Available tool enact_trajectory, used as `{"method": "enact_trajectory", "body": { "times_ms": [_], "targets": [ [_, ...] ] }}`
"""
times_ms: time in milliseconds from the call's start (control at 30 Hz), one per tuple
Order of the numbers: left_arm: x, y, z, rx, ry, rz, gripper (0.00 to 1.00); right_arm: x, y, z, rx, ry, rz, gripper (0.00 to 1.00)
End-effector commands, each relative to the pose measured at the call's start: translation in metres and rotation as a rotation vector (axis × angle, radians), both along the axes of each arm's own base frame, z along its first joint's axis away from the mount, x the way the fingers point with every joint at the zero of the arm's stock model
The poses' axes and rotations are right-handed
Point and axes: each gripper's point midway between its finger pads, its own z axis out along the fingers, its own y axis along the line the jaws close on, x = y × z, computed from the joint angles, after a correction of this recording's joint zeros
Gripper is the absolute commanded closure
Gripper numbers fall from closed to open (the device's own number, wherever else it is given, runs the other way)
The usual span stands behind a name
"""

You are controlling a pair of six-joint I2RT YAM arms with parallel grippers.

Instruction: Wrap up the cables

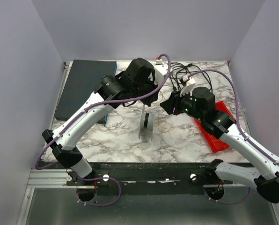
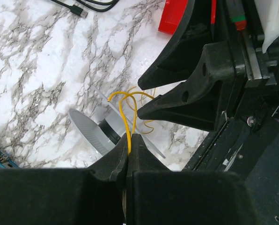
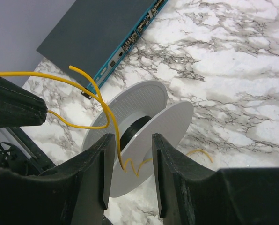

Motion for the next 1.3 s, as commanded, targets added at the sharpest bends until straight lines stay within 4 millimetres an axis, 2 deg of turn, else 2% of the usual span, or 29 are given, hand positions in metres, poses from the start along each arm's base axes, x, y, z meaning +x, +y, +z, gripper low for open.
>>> {"method": "enact_trajectory", "body": {
  "times_ms": [0, 100, 200, 233, 267, 333, 400, 567, 733, 933, 1100, 1267],
  "targets": [
    [0.0, 0.003, 0.005, -0.017, -0.011, 0.011, 1.0, 0.006, 0.004, 0.004, 0.016, -0.026, -0.017, 0.57],
    [-0.001, 0.003, 0.001, -0.031, 0.001, 0.026, 1.0, 0.012, 0.002, 0.005, 0.023, -0.028, -0.073, 0.68],
    [-0.002, 0.005, -0.007, -0.055, 0.026, 0.065, 1.0, 0.016, -0.009, 0.006, -0.003, -0.029, -0.154, 0.9],
    [-0.003, 0.006, -0.011, -0.066, 0.033, 0.086, 0.97, 0.015, -0.013, 0.01, -0.006, -0.032, -0.169, 0.96],
    [-0.002, 0.009, -0.017, -0.08, 0.038, 0.122, 0.89, 0.014, -0.016, 0.015, -0.006, -0.039, -0.179, 0.99],
    [-0.002, 0.011, -0.025, -0.129, 0.04, 0.172, 0.81, 0.008, -0.017, 0.025, -0.011, -0.041, -0.164, 0.99],
    [-0.005, 0.012, -0.031, -0.181, 0.042, 0.205, 0.67, 0.001, -0.012, 0.031, -0.017, -0.037, -0.122, 0.99],
    [-0.006, 0.017, -0.036, -0.277, 0.011, 0.281, 0.56, -0.019, 0.008, 0.031, -0.061, -0.014, 0.005, 0.99],
    [-0.012, 0.027, -0.038, -0.362, -0.013, 0.32, 0.55, -0.029, 0.02, 0.014, -0.122, 0.043, 0.055, 0.99],
    [-0.024, 0.055, -0.037, -0.455, -0.058, 0.375, 0.55, -0.034, 0.029, 0.001, -0.117, 0.092, 0.093, 1.0],
    [-0.03, 0.075, -0.053, -0.486, -0.059, 0.446, 0.49, -0.039, 0.039, -0.015, -0.121, 0.17, 0.126, 0.99],
    [-0.029, 0.082, -0.074, -0.499, -0.049, 0.539, 0.41, -0.046, 0.046, -0.034, -0.098, 0.232, 0.144, 0.99]
  ]
}}
